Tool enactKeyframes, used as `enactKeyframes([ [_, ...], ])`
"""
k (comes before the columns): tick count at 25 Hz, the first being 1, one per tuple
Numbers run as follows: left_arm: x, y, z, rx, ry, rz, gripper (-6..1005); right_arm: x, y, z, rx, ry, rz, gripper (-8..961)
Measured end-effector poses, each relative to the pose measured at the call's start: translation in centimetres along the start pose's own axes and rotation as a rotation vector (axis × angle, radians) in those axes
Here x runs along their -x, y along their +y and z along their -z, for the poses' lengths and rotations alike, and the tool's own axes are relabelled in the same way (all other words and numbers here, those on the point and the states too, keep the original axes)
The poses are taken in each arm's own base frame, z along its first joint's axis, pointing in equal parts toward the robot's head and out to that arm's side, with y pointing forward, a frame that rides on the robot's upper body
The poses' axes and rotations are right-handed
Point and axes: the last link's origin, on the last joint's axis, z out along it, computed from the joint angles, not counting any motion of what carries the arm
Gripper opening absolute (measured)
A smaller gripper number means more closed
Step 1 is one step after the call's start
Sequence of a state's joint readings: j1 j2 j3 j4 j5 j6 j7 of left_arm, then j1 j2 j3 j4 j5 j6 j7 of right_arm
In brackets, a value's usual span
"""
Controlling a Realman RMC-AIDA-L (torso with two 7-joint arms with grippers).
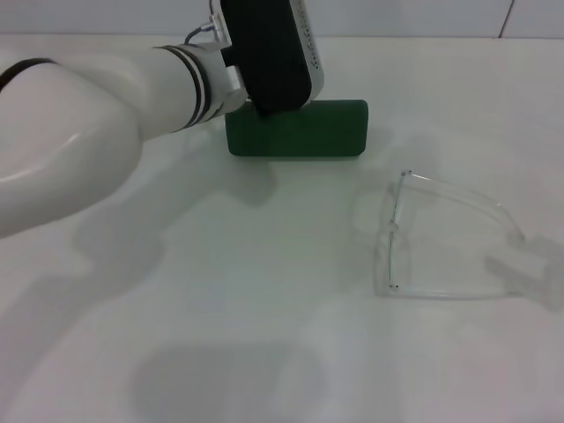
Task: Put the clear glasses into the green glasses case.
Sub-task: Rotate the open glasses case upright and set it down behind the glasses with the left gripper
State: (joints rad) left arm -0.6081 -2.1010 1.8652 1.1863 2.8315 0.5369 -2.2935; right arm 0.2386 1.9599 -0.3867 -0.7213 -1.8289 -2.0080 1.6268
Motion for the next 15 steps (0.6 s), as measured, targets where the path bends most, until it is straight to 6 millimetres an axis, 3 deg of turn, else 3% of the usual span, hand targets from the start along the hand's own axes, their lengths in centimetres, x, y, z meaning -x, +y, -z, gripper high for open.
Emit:
enactKeyframes([
  [15, 1.2, 1.7, -0.9, 0.088, -0.071, -0.011, 194, 0.0, 0.0, -0.3, 0.005, 0.006, 0.004, 635],
])
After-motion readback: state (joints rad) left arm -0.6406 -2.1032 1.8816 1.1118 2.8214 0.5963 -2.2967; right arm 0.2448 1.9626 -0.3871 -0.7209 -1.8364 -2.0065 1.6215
